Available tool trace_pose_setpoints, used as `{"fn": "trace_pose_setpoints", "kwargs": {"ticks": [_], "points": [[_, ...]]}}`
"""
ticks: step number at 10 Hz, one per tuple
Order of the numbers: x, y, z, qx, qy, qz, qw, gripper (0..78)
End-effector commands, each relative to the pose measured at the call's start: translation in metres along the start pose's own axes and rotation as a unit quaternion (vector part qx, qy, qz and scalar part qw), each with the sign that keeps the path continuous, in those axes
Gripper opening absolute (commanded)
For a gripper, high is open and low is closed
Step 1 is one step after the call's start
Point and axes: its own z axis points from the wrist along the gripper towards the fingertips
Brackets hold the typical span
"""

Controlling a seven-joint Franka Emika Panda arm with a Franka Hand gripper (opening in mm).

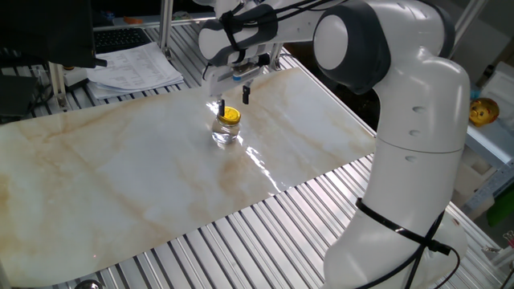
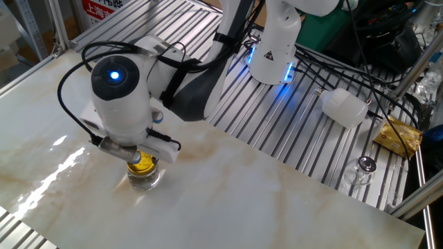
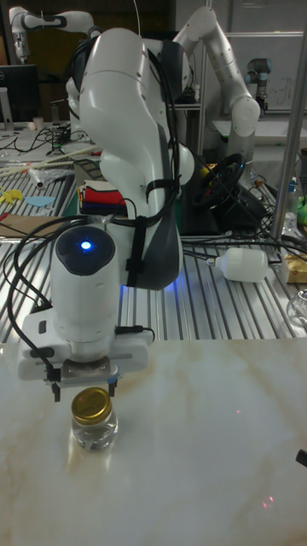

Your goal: Screw the lid onto the jar

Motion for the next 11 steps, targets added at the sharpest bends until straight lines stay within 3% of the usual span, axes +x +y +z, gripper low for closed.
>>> {"fn": "trace_pose_setpoints", "kwargs": {"ticks": [1, 11], "points": [[-0.0014, -0.0092, 0.0031, -0.003, -0.003, -0.004, 1.0, 77.4], [-0.0029, -0.0044, 0.0084, -0.002, -0.004, -0.003, 1.0, 77.4]]}}
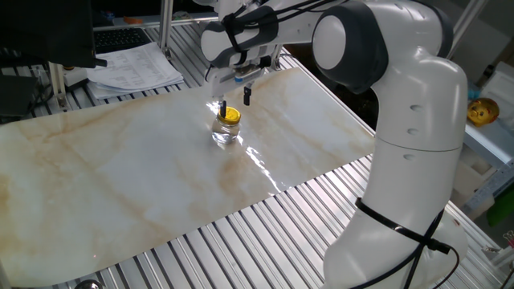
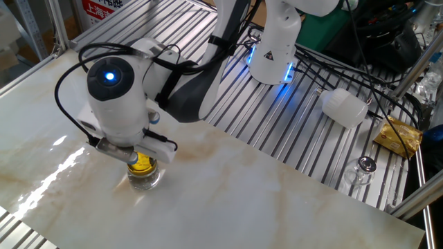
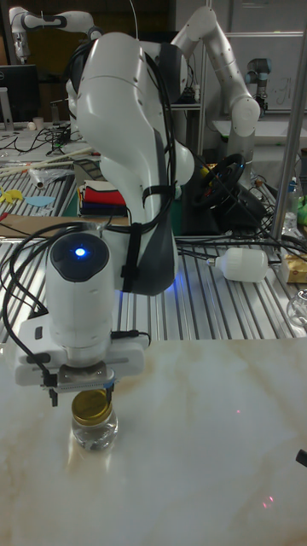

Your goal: Screw the lid onto the jar

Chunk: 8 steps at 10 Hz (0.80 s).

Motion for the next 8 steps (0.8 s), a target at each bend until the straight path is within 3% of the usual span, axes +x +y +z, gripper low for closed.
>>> {"fn": "trace_pose_setpoints", "kwargs": {"ticks": [1, 8], "points": [[-0.0006, 0.0022, 0.0007, 0.001, -0.002, 0.002, 1.0, 77.4], [0.0, 0.004, 0.0022, 0.002, -0.002, 0.003, 1.0, 77.4]]}}
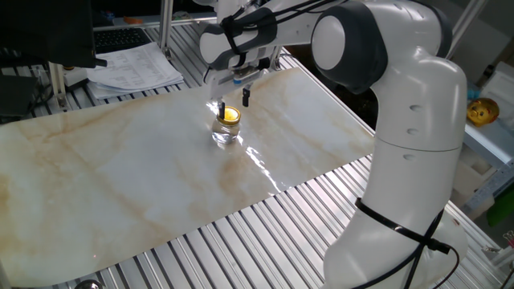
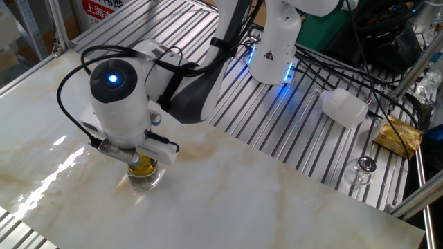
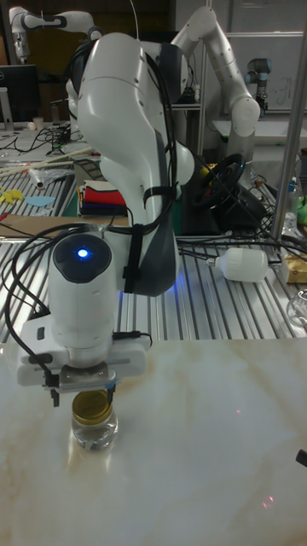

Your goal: Screw the lid onto the jar

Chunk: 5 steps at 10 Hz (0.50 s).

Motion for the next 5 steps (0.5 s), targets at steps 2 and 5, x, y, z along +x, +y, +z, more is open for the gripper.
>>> {"fn": "trace_pose_setpoints", "kwargs": {"ticks": [2, 5], "points": [[0.0, 0.001, -0.001, -0.002, -0.004, 0.001, 1.0, 77.4], [-0.002, 0.011, -0.006, -0.003, -0.009, 0.013, 0.9999, 77.4]]}}
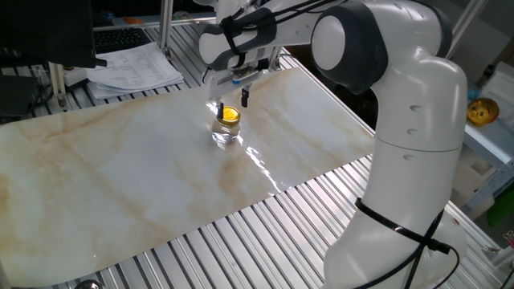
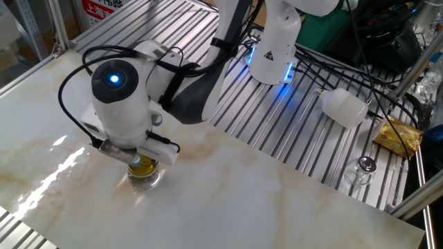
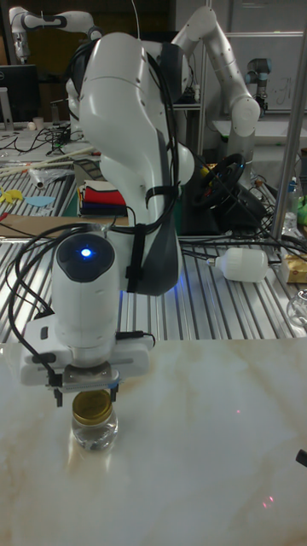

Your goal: Screw the lid onto the jar

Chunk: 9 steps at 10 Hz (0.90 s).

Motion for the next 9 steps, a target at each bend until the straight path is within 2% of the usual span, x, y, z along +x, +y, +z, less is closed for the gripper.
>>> {"fn": "trace_pose_setpoints", "kwargs": {"ticks": [1, 4, 9], "points": [[-0.001, 0.007, -0.006, 0.0, -0.011, 0.011, 0.9999, 77.4], [-0.007, 0.003, 0.001, 0.005, -0.021, 0.009, 0.9997, 77.4], [-0.008, 0.005, 0.004, -0.004, -0.022, 0.013, 0.9997, 77.4]]}}
